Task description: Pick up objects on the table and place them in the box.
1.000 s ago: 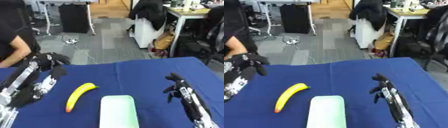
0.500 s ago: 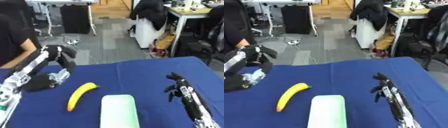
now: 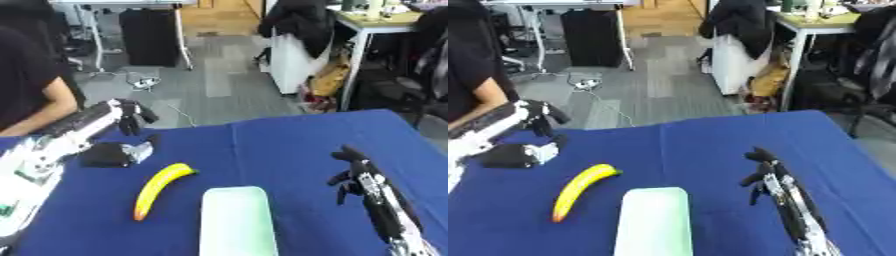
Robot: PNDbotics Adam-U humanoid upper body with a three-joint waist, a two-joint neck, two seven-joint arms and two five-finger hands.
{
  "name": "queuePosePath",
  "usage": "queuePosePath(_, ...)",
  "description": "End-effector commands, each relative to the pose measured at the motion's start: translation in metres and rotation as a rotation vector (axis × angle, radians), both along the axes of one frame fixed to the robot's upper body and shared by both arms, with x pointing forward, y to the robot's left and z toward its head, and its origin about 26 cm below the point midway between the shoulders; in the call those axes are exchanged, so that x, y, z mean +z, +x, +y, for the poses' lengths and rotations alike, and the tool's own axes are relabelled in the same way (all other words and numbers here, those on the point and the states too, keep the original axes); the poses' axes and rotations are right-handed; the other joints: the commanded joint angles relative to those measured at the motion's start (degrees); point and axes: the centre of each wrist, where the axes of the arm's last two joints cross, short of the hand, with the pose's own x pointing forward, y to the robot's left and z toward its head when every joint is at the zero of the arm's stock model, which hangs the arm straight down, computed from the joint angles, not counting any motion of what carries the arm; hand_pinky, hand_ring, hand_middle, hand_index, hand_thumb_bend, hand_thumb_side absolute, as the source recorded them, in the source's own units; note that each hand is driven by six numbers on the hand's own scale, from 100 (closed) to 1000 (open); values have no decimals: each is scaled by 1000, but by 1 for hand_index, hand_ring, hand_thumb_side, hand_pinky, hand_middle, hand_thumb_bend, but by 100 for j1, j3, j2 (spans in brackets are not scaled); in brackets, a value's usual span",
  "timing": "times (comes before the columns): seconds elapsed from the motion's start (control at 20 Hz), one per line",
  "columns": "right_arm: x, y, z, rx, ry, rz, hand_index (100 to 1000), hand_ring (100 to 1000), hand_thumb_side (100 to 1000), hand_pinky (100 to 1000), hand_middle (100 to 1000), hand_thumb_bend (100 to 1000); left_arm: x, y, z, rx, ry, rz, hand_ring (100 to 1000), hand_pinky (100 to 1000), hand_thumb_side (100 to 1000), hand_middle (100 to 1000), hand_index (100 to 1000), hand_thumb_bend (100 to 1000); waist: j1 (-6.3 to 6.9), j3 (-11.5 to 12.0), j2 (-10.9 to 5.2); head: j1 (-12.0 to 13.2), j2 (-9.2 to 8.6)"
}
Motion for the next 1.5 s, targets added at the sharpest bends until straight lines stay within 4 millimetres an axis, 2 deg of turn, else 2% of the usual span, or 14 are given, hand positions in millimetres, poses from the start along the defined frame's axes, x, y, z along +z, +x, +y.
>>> queuePosePath(0.05,10,0,-4,-3,-19,-29,958,561,886,327,835,100,6,7,3,36,37,-9,618,587,609,707,793,100,7,-8,-117,56,44)
queuePosePath(0.35,10,1,2,22,-31,-26,958,562,887,326,835,100,-27,44,13,226,137,114,635,607,616,717,799,100,68,-121,-114,198,15)
queuePosePath(0.5,12,2,4,33,-39,-29,958,561,886,326,835,100,-43,56,17,299,143,145,628,605,629,715,801,100,92,-222,-86,251,-6)
queuePosePath(0.9,12,2,7,44,-40,-30,958,561,886,326,836,100,-58,63,15,336,148,160,622,603,654,708,800,100,131,-273,-50,296,-1)
queuePosePath(1.2,13,2,7,45,-41,-30,958,560,887,325,835,100,-64,63,20,365,133,167,608,596,671,696,801,100,153,-283,-18,297,-18)
queuePosePath(1.5,18,3,14,71,-50,-45,958,560,888,325,836,100,-67,63,32,428,101,153,599,593,667,690,803,100,196,-424,103,354,-144)
